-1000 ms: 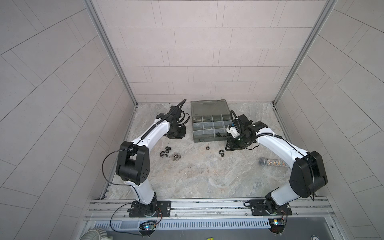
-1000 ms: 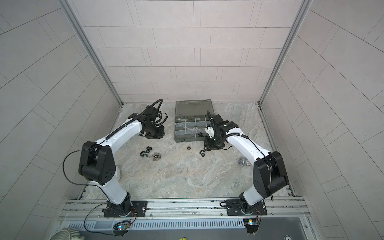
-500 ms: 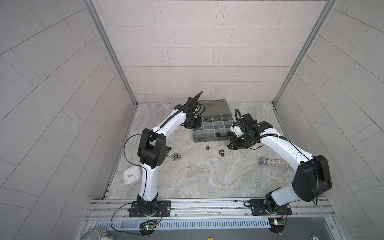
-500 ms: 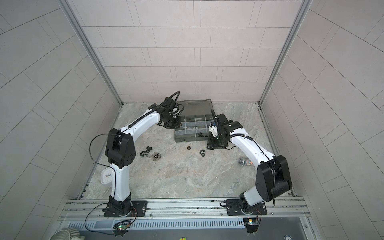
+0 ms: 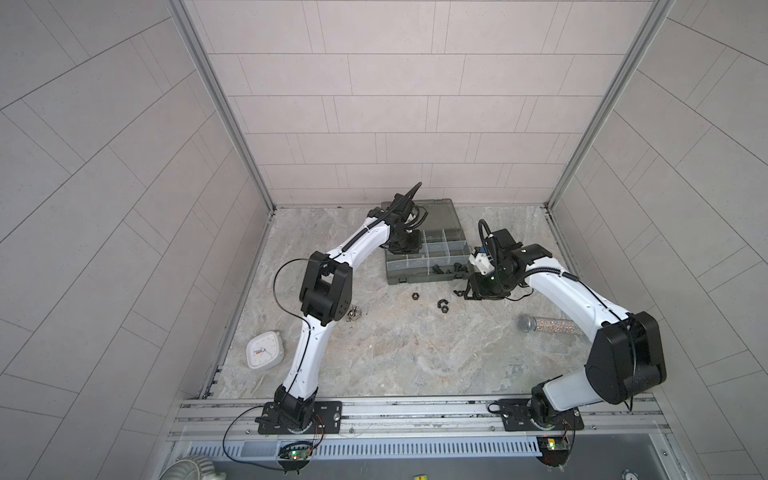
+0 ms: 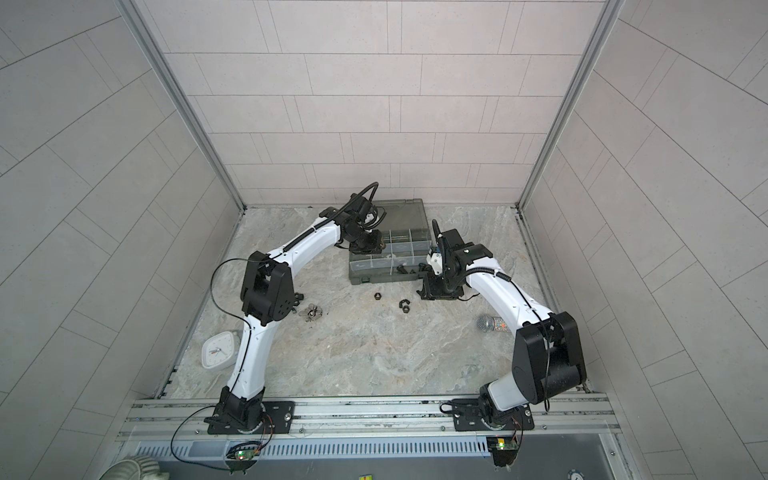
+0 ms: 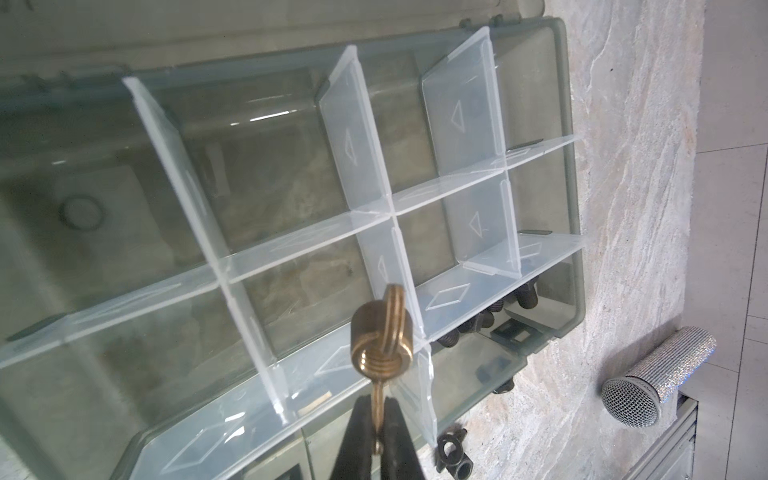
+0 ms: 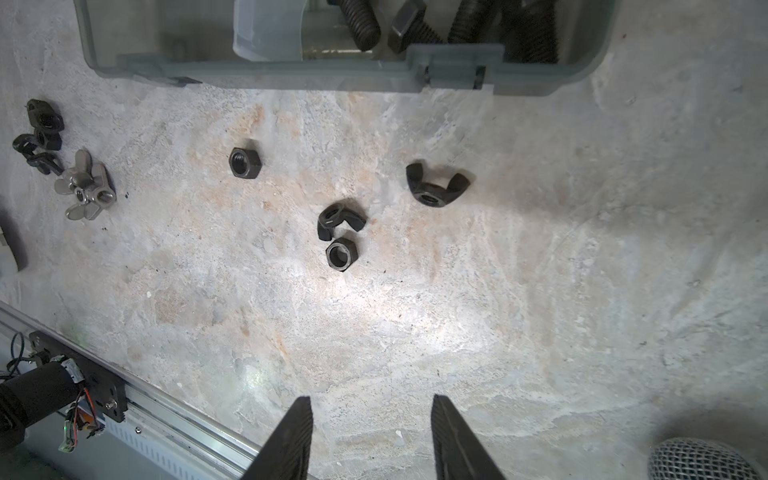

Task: Sort the screws and nuts into containers
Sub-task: 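Carry the brass wing nut with the left gripper over the box, then release the brass wing nut into a box compartment and raise the left gripper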

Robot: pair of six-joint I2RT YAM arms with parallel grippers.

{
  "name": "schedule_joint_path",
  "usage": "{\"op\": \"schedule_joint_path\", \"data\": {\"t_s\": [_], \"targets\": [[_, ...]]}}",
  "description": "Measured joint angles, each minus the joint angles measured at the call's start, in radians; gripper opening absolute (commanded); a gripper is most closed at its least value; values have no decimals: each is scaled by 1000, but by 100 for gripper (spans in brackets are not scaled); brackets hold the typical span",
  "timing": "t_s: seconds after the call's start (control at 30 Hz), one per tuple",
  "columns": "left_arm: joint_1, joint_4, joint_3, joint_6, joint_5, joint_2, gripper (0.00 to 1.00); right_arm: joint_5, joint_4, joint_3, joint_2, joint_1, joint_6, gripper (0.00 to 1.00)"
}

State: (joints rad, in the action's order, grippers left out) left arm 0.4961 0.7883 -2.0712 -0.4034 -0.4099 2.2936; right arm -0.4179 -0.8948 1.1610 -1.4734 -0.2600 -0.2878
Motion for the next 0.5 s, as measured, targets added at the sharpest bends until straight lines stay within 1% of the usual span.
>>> {"op": "schedule_joint_path", "data": {"t_s": [0.27,0.33,0.5], "targets": [[5,15,-23,0,-9,24,0,0,0,-3,4,23,0,48],[6,18,-25,0,-9,26,3,-1,0,-3,4,25,0,48],[5,29,-69,1,-9,55,5,-3,0,-3,4,29,0,48]]}}
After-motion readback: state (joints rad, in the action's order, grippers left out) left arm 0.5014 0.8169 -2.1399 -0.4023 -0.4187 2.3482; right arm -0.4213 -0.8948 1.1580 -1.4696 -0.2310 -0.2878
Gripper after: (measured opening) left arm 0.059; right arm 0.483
